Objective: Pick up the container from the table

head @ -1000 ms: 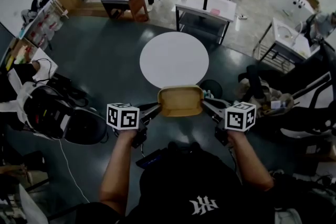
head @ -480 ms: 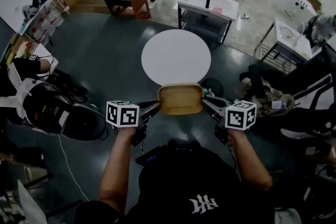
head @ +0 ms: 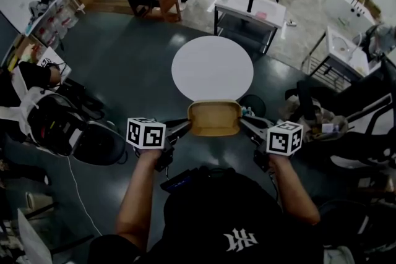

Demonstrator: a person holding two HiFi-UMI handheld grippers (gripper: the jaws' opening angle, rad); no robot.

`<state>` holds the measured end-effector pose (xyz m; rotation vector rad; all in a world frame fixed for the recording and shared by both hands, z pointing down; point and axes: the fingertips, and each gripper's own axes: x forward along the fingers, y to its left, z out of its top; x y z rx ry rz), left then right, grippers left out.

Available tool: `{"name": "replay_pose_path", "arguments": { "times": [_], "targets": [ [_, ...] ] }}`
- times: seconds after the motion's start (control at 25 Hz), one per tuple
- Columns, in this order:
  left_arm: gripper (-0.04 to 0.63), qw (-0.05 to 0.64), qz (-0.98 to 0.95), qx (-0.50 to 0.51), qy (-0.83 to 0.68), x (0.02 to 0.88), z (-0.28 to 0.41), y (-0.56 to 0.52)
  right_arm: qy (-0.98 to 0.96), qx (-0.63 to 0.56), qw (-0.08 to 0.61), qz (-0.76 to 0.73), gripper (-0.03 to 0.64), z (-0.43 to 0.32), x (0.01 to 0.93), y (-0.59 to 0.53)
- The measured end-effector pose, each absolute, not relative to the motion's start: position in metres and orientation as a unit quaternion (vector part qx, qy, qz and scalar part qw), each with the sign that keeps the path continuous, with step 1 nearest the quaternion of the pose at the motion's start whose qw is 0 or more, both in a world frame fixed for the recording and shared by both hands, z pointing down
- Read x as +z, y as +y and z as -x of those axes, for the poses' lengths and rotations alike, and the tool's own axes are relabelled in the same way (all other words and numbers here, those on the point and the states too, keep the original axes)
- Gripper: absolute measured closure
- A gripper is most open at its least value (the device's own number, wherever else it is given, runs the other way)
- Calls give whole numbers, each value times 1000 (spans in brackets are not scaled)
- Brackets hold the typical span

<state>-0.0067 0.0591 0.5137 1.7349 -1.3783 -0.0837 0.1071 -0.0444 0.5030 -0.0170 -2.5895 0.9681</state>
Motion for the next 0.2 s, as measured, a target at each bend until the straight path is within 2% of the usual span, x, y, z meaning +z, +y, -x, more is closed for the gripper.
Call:
{"name": "replay_pose_path", "arguments": {
  "times": [0.2],
  "targets": [
    [571,445,-703,-40,-553,512,15,73,-919,350,183,5,560,-99,503,-30]
  ]
}}
